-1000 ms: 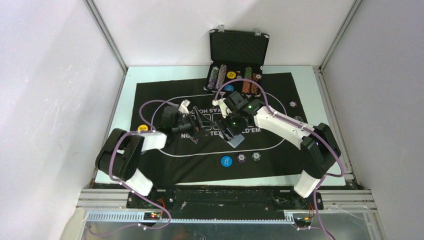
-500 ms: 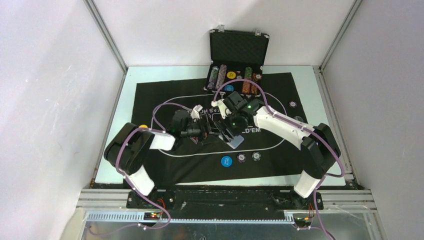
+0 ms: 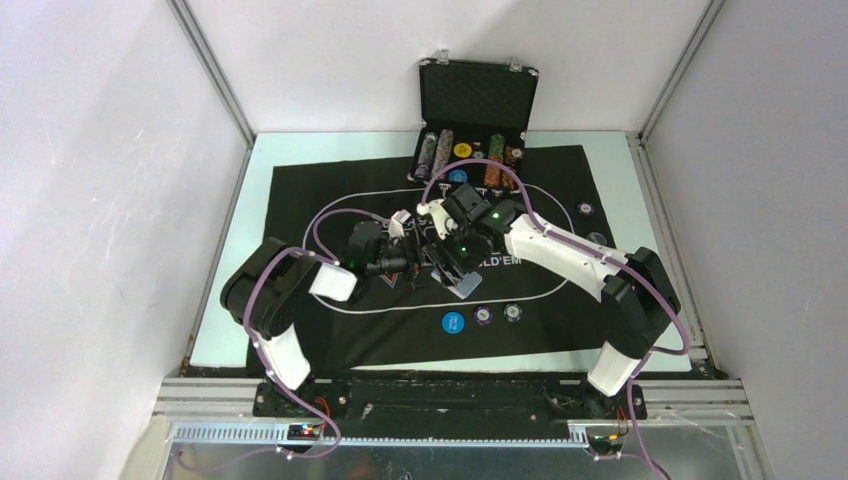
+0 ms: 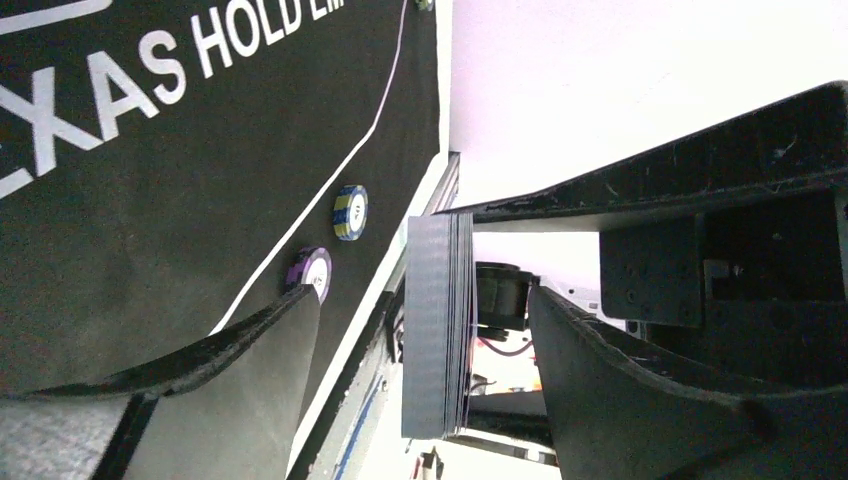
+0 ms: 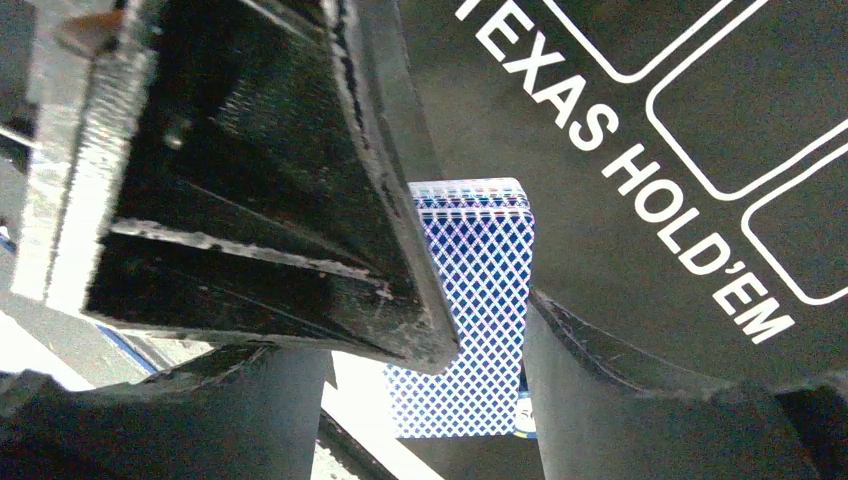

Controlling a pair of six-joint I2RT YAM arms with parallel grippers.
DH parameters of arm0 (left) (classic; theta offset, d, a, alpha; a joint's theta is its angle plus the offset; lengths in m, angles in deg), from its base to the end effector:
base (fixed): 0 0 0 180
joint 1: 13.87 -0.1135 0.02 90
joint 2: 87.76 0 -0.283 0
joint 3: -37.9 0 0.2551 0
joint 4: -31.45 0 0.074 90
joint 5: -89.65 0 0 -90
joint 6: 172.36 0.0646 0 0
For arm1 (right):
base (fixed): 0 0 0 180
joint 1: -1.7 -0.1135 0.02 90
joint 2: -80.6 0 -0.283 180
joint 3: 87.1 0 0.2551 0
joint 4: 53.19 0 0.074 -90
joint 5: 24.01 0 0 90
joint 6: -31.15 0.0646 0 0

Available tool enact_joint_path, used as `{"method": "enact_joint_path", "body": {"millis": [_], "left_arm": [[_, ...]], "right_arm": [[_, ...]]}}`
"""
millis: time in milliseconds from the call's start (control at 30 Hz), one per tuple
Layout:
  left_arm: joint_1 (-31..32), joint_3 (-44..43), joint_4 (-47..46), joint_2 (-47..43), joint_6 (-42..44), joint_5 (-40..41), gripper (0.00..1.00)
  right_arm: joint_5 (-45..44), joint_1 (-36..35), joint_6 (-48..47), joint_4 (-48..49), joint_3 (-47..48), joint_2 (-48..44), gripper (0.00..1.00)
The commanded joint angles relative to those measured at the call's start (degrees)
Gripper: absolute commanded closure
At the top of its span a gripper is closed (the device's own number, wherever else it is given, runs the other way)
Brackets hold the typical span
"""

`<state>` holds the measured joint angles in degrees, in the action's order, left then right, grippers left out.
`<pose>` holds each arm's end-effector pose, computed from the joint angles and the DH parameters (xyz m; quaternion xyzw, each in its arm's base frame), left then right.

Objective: Distribute texas hold em gaming equipment

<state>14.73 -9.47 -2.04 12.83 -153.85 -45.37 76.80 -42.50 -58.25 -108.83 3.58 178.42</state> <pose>0.2743 -0.2016 0.1470 -0.0711 0.7837 -0.6086 0.1014 0.2600 0.2698 0.2399 -0.3799 0.8902 0.1739 0.1817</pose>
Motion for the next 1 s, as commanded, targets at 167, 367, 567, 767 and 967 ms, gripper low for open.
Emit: {"method": "enact_joint_path", "body": {"millis": [167,367,567,767,967], "left_arm": [[1.4,0.2,-13.6,2.4,-7.7,-2.5,0.42],[1.5,0.5,-14.3,2.3,-8.2,-2.6,0.67],[1.5,1.0,-15.1,1.6,-8.9,-2.4,0.99],[1.5,1.2,-15.3,1.0,-9.8,-1.7,1.0],[1.5,0.9,-14.5,0.4,-9.6,-1.2,1.0]], "right_arm": [[0.4,-0.5,-0.4,3.7,3.7,-2.3,1.0],[0.1,-0.6,-0.4,3.9,4.1,-2.0,1.0],[-0.4,-0.6,-0.3,3.4,4.8,-1.4,1.0],[-2.0,-0.7,-0.3,2.3,4.9,-1.2,0.64],[-3.0,-0.7,-0.4,1.2,4.2,-1.6,0.01]]}}
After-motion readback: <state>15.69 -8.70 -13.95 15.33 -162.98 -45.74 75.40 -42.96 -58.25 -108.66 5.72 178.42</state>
